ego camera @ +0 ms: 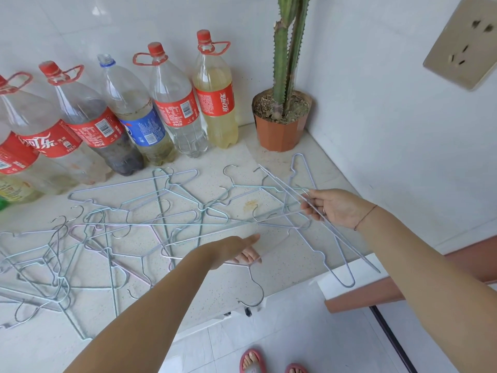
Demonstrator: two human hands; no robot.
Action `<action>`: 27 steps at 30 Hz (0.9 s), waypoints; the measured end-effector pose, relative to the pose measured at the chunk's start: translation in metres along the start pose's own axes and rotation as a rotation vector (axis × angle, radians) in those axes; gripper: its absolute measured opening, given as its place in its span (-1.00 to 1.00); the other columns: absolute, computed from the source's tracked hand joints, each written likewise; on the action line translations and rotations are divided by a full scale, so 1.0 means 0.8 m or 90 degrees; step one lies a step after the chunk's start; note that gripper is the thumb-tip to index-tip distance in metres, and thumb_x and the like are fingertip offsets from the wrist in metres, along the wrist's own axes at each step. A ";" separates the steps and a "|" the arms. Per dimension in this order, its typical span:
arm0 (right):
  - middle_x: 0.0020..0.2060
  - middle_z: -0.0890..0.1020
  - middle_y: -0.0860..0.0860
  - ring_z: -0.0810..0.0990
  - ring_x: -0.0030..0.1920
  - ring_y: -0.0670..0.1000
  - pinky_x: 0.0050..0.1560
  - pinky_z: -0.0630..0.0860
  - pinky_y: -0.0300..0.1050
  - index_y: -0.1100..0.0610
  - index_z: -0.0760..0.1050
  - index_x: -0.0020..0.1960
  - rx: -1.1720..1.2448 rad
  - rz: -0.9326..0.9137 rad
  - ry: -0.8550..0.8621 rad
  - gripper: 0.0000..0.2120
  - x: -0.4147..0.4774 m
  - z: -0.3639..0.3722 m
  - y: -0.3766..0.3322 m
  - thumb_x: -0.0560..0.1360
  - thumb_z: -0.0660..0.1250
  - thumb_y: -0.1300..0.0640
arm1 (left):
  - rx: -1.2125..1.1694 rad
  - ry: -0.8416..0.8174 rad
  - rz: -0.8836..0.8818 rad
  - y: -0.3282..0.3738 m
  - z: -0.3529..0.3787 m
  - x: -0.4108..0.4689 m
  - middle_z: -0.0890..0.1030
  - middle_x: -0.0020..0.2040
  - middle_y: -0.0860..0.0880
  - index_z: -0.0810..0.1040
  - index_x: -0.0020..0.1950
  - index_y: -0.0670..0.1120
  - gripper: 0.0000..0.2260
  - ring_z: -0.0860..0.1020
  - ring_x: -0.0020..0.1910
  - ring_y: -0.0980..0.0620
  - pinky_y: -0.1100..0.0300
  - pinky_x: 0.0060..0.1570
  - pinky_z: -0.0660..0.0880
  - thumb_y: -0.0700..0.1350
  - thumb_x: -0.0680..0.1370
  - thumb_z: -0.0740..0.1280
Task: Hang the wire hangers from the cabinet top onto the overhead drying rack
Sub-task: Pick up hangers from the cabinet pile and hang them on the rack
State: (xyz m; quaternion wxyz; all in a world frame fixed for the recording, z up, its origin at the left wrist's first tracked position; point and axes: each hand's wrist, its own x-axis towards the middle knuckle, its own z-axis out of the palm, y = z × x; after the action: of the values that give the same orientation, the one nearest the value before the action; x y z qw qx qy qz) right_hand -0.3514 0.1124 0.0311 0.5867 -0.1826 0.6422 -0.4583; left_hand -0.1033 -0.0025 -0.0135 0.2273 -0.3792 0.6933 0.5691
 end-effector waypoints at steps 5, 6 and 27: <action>-0.17 0.60 0.06 0.59 -0.22 -0.05 -0.24 0.52 -0.23 0.16 0.49 0.09 0.108 -0.051 0.009 -0.80 -0.009 0.002 -0.014 0.58 0.12 0.18 | -0.112 -0.045 0.039 0.008 -0.028 -0.018 0.65 -0.07 -0.08 0.63 0.07 -0.21 -0.47 0.60 -0.07 -0.01 0.25 0.04 0.52 0.16 0.62 0.04; -0.16 0.60 0.06 0.59 -0.22 -0.06 -0.22 0.51 -0.23 0.15 0.49 0.08 0.120 -0.063 0.008 -0.79 -0.010 0.003 -0.019 0.59 0.10 0.18 | -0.115 -0.051 0.050 0.012 -0.035 -0.023 0.64 -0.13 -0.07 0.63 0.06 -0.22 -0.46 0.59 -0.13 -0.01 0.23 -0.01 0.53 0.16 0.62 0.03; -0.24 0.54 0.05 0.46 -0.37 -0.11 -0.50 0.35 -0.35 0.27 0.48 0.12 0.001 -0.151 -0.082 -0.79 -0.044 0.094 -0.139 0.55 0.18 0.22 | -0.222 0.148 0.284 0.004 -0.118 -0.201 0.56 -0.20 -0.02 0.57 0.14 -0.24 -0.67 0.41 -0.37 0.16 0.35 -0.35 0.32 -0.30 0.38 0.34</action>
State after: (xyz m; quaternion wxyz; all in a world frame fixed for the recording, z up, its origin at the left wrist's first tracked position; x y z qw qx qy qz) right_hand -0.3071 0.0548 0.1491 0.5686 -0.2859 0.5766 -0.5123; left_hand 0.0027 -0.0499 0.1321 -0.0528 -0.3136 0.6729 0.6678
